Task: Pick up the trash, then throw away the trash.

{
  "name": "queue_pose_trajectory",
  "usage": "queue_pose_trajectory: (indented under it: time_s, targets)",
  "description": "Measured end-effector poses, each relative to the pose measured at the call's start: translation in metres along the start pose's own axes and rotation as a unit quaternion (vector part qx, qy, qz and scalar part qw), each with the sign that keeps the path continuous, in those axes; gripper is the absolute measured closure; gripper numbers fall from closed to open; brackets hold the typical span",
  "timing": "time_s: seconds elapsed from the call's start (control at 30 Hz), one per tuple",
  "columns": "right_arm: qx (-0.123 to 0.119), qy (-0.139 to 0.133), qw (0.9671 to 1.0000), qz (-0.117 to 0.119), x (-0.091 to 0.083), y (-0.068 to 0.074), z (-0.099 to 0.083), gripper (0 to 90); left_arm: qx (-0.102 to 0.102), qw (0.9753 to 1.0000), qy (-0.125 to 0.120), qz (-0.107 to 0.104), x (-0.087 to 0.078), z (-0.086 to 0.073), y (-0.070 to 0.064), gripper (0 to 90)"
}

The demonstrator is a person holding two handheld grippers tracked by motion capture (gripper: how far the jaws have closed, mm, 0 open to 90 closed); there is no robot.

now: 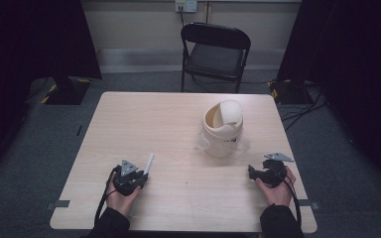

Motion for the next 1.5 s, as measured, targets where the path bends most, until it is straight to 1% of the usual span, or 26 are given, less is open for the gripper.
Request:
queue_pose_trajectory:
  time_s: [0.17,0.3,0.4,0.47,0.5,0.6,0.67,0.7,0.73,0.77,0.83,0.87,0.9,1.0,1.1,1.13,1.17,1.2,1.23,1.27,1.3,1.37,1.4,1.43,1.47,1.5]
  targets:
    - [-0.004,-0.015,0.9999,0.003,-0.006,0.001,-0.002,33.4,-0.008,0.9998,-0.005,-0.016,0.000,0.001,0.001,78.9]
    - [-0.017,-0.029,0.9994,-0.003,-0.008,0.001,-0.001,34.9,0.005,0.9992,-0.031,-0.024,-0.006,0.009,-0.002,78.8]
    - [-0.008,-0.044,0.9990,0.006,-0.013,0.000,0.002,35.9,0.013,0.9982,-0.050,-0.031,-0.011,0.014,-0.004,78.8]
    - [0.002,-0.058,0.9981,0.019,-0.018,-0.001,0.005,36.7,0.024,0.9954,-0.083,-0.040,-0.019,0.022,-0.006,78.8]
    - [0.002,-0.058,0.9981,0.019,-0.018,-0.001,0.005,36.7,0.024,0.9954,-0.083,-0.040,-0.019,0.022,-0.006,78.8]
    - [0.014,-0.082,0.9957,0.040,-0.028,-0.002,0.012,36.8,0.032,0.9918,-0.114,-0.050,-0.028,0.030,-0.009,78.8]
    - [0.021,-0.097,0.9934,0.056,-0.034,-0.002,0.017,36.8,0.040,0.9874,-0.142,-0.057,-0.038,0.038,-0.012,78.8]
    - [0.029,-0.113,0.9908,0.069,-0.041,-0.002,0.022,36.7,0.045,0.9847,-0.158,-0.059,-0.044,0.044,-0.013,78.8]
    - [0.029,-0.113,0.9908,0.069,-0.041,-0.002,0.022,36.7,0.045,0.9847,-0.158,-0.059,-0.044,0.044,-0.013,78.8]
    - [0.036,-0.123,0.9886,0.078,-0.045,-0.002,0.024,36.7,0.050,0.9815,-0.172,-0.066,-0.049,0.048,-0.015,78.8]
    - [0.050,-0.151,0.9823,0.099,-0.055,-0.004,0.033,36.7,0.057,0.9779,-0.189,-0.068,-0.056,0.052,-0.017,78.8]
    - [0.054,-0.157,0.9804,0.107,-0.059,-0.003,0.035,36.6,0.060,0.9734,-0.209,-0.073,-0.065,0.058,-0.019,78.8]
    - [0.055,-0.166,0.9777,0.116,-0.064,-0.003,0.040,36.5,0.060,0.9734,-0.209,-0.073,-0.065,0.058,-0.019,78.8]
    - [0.049,-0.188,0.9725,0.128,-0.073,0.001,0.048,35.4,0.066,0.9695,-0.225,-0.071,-0.073,0.064,-0.020,78.8]
    - [0.049,-0.214,0.9648,0.145,-0.084,0.007,0.056,33.8,0.070,0.9673,-0.234,-0.069,-0.077,0.069,-0.019,78.8]
    - [0.049,-0.214,0.9648,0.145,-0.084,0.007,0.056,33.8,0.070,0.9673,-0.234,-0.069,-0.077,0.069,-0.019,78.7]
    - [0.054,-0.234,0.9577,0.158,-0.092,0.012,0.062,33.7,0.073,0.9666,-0.236,-0.067,-0.078,0.071,-0.018,78.8]
    - [0.054,-0.234,0.9577,0.158,-0.092,0.012,0.062,33.7,0.071,0.9656,-0.240,-0.071,-0.078,0.072,-0.018,78.8]
    - [0.061,-0.251,0.9510,0.170,-0.098,0.017,0.068,33.8,0.073,0.9645,-0.243,-0.072,-0.078,0.074,-0.018,78.7]
    - [0.061,-0.251,0.9510,0.170,-0.098,0.017,0.068,33.8,0.075,0.9648,-0.242,-0.071,-0.078,0.076,-0.018,78.7]
    - [0.065,-0.257,0.9482,0.175,-0.100,0.019,0.071,34.1,0.078,0.9639,-0.244,-0.071,-0.078,0.078,-0.018,78.7]
    - [0.070,-0.270,0.9370,0.210,-0.108,0.028,0.082,35.9,0.077,0.9610,-0.255,-0.075,-0.079,0.084,-0.018,78.8]
    - [0.070,-0.270,0.9370,0.210,-0.108,0.028,0.082,35.9,0.077,0.9610,-0.255,-0.075,-0.079,0.084,-0.018,78.8]
    - [0.069,-0.273,0.9352,0.215,-0.110,0.030,0.084,36.2,0.074,0.9585,-0.264,-0.080,-0.079,0.087,-0.018,78.8]
    - [0.064,-0.276,0.9319,0.227,-0.114,0.036,0.090,36.6,0.073,0.9576,-0.267,-0.081,-0.079,0.088,-0.018,78.7]
    - [0.063,-0.275,0.9314,0.230,-0.115,0.038,0.091,36.6,0.073,0.9570,-0.269,-0.079,-0.079,0.090,-0.019,78.7]
Point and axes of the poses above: each handheld gripper's, and its own axes: x roughly forward along the jaws, z roughly out of its top, y roughly to its left, the point moved 3 cm from there along x, roughly forward along the jaws, and after that the axes turned 11 degrees about -z, right-handed, at the moved point
